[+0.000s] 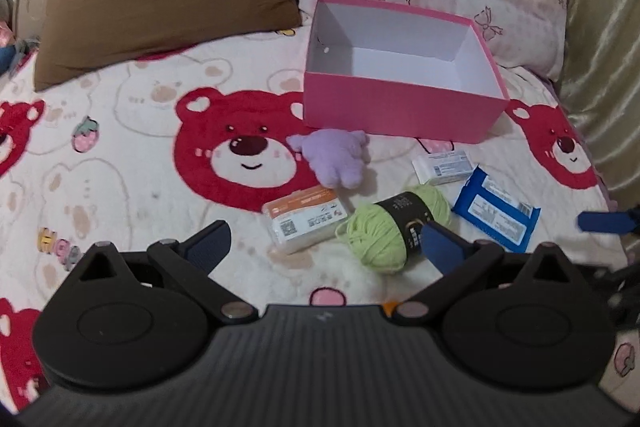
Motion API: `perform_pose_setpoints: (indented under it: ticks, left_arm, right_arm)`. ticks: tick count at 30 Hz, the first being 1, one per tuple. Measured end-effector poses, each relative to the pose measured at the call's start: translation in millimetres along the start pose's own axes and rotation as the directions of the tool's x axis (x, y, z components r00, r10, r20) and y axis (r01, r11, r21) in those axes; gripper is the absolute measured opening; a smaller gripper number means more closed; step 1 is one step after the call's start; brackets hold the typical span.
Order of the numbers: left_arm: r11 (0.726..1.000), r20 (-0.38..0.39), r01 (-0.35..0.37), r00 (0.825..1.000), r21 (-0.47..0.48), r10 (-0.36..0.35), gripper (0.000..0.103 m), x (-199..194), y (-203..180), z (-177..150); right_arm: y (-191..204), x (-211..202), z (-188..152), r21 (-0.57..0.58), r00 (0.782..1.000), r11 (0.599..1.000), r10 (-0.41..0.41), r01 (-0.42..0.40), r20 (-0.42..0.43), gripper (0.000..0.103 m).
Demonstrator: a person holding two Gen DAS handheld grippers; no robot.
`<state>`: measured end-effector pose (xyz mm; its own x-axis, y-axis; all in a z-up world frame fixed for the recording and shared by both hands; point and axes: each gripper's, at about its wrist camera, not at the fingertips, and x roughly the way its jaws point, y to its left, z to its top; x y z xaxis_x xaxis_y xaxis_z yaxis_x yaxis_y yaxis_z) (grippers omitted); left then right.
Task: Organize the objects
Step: 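Move the left tool to the green yarn ball and close on it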
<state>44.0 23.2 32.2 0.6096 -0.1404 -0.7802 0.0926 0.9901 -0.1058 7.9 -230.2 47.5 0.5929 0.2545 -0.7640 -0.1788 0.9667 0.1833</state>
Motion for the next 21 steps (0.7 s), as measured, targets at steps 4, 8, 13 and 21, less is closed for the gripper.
perform_pose_setpoints:
  ticks: [4,8,13,21]
  left_arm:
    - [0.997,-0.057,0.063,0.996,-0.037,-0.065,0.102,29,3,0]
    - [0.998,-0.077,0.061,0.995,-0.031,-0.063,0.101,52,-2,-6]
    - [0.996,-0.095,0.068,0.993,-0.056,-0.073,0.098,85,-6,-17]
    - [0.979,-0.109,0.146,0.981,-0.142,-0.162,0.077,122,-4,-34]
  right_arm:
    - [10,24,0,-0.056,0.999,0.998,0.032,-0.031,0.017,0.094]
    - [30,46,-3,-0.198,0.998,0.978,0.068,-0.066,0.005,0.094]
    - [33,77,-11,-0.292,0.997,0.956,0.055,-0.037,0.053,0.094]
    - [25,115,-25,-0.352,0.988,0.933,0.120,-0.078,0.099,0.093]
